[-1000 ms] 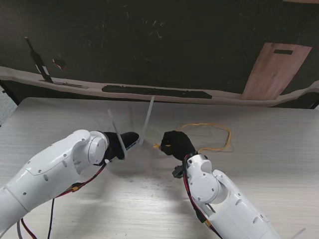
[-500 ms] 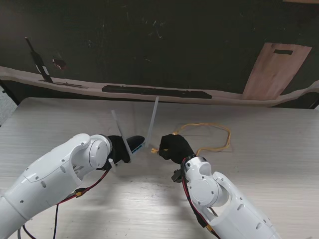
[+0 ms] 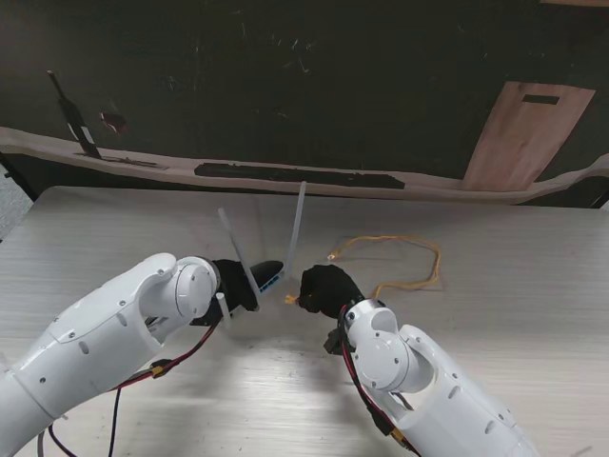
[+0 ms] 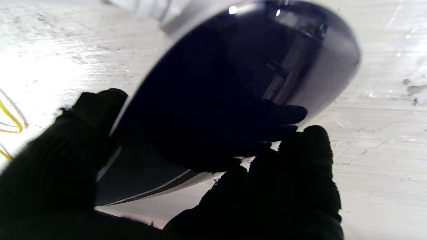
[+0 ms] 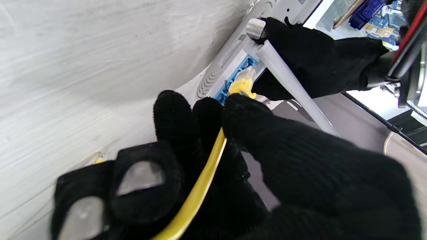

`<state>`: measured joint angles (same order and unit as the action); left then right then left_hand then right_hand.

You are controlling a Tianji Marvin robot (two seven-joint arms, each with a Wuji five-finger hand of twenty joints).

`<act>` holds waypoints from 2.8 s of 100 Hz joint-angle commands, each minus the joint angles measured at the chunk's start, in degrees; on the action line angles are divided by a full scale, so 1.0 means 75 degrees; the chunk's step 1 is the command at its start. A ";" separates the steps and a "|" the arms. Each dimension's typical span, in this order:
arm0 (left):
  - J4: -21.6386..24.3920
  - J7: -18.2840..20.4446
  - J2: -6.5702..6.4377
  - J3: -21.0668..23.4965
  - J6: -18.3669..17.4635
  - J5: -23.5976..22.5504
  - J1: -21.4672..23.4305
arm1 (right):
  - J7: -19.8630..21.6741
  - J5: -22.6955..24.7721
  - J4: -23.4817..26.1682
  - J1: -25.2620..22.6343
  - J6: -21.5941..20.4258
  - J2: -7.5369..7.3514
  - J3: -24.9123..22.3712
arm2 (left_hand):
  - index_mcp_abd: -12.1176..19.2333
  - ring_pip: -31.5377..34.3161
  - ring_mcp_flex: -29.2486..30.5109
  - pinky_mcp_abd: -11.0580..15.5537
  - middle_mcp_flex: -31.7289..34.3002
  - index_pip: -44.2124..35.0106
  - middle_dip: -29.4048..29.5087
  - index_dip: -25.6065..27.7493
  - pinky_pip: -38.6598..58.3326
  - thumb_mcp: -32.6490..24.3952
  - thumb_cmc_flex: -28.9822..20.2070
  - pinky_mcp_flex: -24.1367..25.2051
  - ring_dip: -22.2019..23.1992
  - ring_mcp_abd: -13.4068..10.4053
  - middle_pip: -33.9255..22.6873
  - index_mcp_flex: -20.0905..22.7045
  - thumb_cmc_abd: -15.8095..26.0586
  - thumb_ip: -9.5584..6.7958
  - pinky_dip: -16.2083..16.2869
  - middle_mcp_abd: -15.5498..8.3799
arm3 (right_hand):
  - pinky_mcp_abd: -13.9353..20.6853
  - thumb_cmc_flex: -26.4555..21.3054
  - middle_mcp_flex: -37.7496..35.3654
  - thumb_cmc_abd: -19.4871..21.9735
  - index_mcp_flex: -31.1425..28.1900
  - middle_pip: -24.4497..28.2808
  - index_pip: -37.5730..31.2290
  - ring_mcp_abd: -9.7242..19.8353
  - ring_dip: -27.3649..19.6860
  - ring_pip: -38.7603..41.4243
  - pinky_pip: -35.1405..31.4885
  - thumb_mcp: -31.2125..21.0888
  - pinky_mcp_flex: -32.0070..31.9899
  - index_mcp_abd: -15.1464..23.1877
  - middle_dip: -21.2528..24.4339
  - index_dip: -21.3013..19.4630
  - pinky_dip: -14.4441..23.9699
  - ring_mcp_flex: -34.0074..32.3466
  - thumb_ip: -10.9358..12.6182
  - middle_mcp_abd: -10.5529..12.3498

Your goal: Untangle the Ethernet cable and plug it into the router

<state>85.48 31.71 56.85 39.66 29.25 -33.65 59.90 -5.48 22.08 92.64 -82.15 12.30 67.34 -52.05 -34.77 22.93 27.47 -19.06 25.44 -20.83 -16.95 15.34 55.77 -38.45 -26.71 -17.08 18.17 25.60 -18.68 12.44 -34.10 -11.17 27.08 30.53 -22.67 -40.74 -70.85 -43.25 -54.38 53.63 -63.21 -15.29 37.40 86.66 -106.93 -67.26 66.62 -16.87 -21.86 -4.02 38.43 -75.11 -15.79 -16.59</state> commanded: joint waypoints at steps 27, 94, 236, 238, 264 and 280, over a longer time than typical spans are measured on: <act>-0.0124 0.0293 0.0050 -0.0369 0.0286 0.0385 0.0000 | 0.0048 -0.0122 -0.0076 0.0265 0.0343 0.0108 0.0308 | 0.1836 0.1462 0.1281 0.0121 0.1363 -0.1349 -0.0685 0.0559 0.0501 -0.0978 -0.1940 -0.0574 0.0548 -0.0642 -0.1509 0.1011 0.1274 -0.0297 0.0198 -0.1571 | 0.1812 0.0010 -0.1593 0.0321 -0.0216 0.1274 -0.0599 0.0662 0.0502 0.1629 -0.1740 -0.0191 0.0367 -0.0324 -0.0287 -0.0578 0.0904 0.0065 -0.0233 -0.1253; -0.0303 -0.0076 0.0145 -0.0437 0.0333 0.0387 0.0146 | -0.1070 -0.0740 -0.0534 0.0478 0.1336 0.0675 0.0650 | 0.1919 0.1394 0.1043 0.0224 0.1196 -0.1263 -0.0662 0.0540 0.0391 -0.0964 -0.2065 -0.0263 0.0533 -0.0647 -0.1438 0.0927 0.1307 -0.0333 0.0152 -0.1648 | 0.1739 0.0002 -0.1687 0.0407 -0.0176 0.2961 -0.0992 0.1604 0.1186 0.2059 -0.1740 -0.0449 0.0381 -0.1014 -0.1072 -0.1190 0.1380 0.0021 -0.0014 -0.0999; -0.0423 -0.0259 0.0224 -0.0217 -0.0160 0.0461 0.0366 | -0.2743 -0.1403 -0.1632 0.0843 0.1748 0.1521 0.0901 | 0.2127 0.1470 0.1196 0.0464 0.1286 -0.1591 -0.0722 0.0696 0.0484 -0.1344 -0.2213 -0.0262 0.0554 -0.0834 -0.1561 0.0845 0.0974 -0.0004 0.0200 -0.2030 | 0.1103 -0.0011 -0.1682 0.0281 -0.0036 0.3806 -0.1421 0.1741 0.1250 0.1989 -0.1740 -0.0703 0.0259 -0.1372 -0.1937 -0.1590 0.0516 0.0006 0.0462 -0.0464; -0.0427 -0.0266 0.0227 -0.0222 -0.0170 0.0461 0.0365 | -0.2744 -0.1413 -0.1631 0.0844 0.1748 0.1524 0.0903 | 0.2127 0.1472 0.1204 0.0462 0.1291 -0.1600 -0.0722 0.0702 0.0485 -0.1350 -0.2208 -0.0265 0.0554 -0.0845 -0.1562 0.0845 0.0973 0.0006 0.0201 -0.2031 | 0.1098 -0.0012 -0.1682 0.0277 -0.0037 0.3804 -0.1422 0.1734 0.1248 0.1991 -0.1740 -0.0702 0.0258 -0.1376 -0.1935 -0.1587 0.0513 0.0007 0.0462 -0.0466; -0.0489 -0.0286 0.0241 -0.0300 -0.0254 0.0505 0.0328 | -0.2726 -0.1464 -0.1596 0.0833 0.1711 0.1527 0.0923 | 0.2151 0.1459 0.1217 0.0464 0.1301 -0.1691 -0.0715 0.0749 0.0485 -0.1419 -0.2231 -0.0268 0.0545 -0.0841 -0.1547 0.0865 0.0963 0.0105 0.0199 -0.2046 | 0.1080 -0.0023 -0.1683 0.0270 -0.0030 0.3801 -0.1439 0.1729 0.1233 0.1996 -0.1740 -0.0710 0.0257 -0.1387 -0.1930 -0.1573 0.0494 0.0008 0.0468 -0.0468; -0.0498 -0.0305 0.0247 -0.0303 -0.0251 0.0523 0.0330 | -0.2749 -0.1495 -0.1586 0.0820 0.1677 0.1537 0.0926 | 0.2135 0.1451 0.1191 0.0472 0.1275 -0.1679 -0.0712 0.0745 0.0479 -0.1425 -0.2231 -0.0266 0.0543 -0.0833 -0.1536 0.0852 0.0974 0.0133 0.0196 -0.2032 | 0.1072 -0.0014 -0.1683 0.0280 -0.0028 0.3801 -0.1449 0.1727 0.1224 0.1994 -0.1740 -0.0716 0.0256 -0.1397 -0.1928 -0.1568 0.0485 0.0008 0.0473 -0.0468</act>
<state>83.86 26.95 58.09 39.05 27.50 -31.03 60.00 -26.67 11.26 80.53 -75.55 25.28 78.32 -45.46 -36.13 24.35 29.55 -22.76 27.48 -21.85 -17.68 16.67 58.61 -36.53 -26.71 -19.27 19.18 29.48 -20.17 14.21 -34.71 -12.17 27.53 33.14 -21.42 -39.51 -72.96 -42.08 -53.55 68.65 -67.59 -12.58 45.82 99.58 -107.83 -69.48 67.60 -18.77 -34.34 -14.49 43.39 -76.16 -14.98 -13.47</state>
